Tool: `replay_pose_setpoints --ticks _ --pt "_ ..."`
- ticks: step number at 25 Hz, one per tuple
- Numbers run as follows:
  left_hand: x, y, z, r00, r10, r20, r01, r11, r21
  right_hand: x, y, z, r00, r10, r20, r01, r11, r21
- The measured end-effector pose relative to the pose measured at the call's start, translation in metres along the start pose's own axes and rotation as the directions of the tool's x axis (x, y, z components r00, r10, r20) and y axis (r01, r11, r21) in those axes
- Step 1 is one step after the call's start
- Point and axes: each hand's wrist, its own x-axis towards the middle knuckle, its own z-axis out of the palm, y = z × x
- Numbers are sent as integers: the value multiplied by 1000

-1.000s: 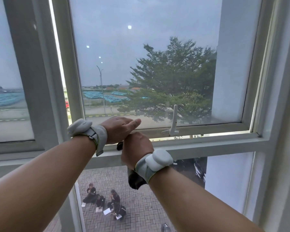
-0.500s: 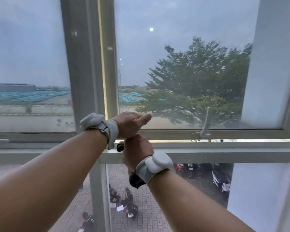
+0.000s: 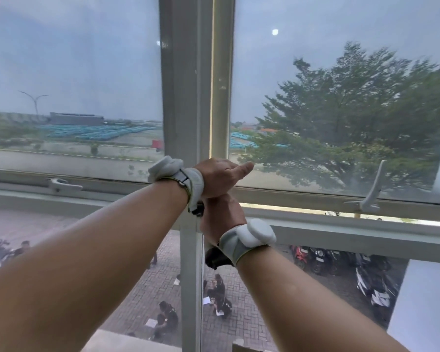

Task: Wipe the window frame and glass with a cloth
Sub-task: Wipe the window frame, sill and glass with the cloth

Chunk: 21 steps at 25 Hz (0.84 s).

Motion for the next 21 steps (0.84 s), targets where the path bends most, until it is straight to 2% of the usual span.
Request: replay_pose_setpoints --ticks 5,10,12,18,21 --pt "-5 1 -6 1000 -1 11 1 999 -52 3 6 -9 999 -42 8 42 999 8" --pt "-10 3 -20 999 36 -29 -36 999 -14 4 22 -52 997 69 -37 -60 979 195" --pt "-11 0 -21 998 46 -38 -46 999 -9 5 28 -58 997 63 -51 -51 975 216" --pt "-7 0 -19 999 36 -23 -36 999 -14 1 25 -25 998 -65 -21 65 998 2" --pt "-8 -3 -20 999 31 -27 -31 999 -26 2 12 -6 995 -101 11 101 995 -11"
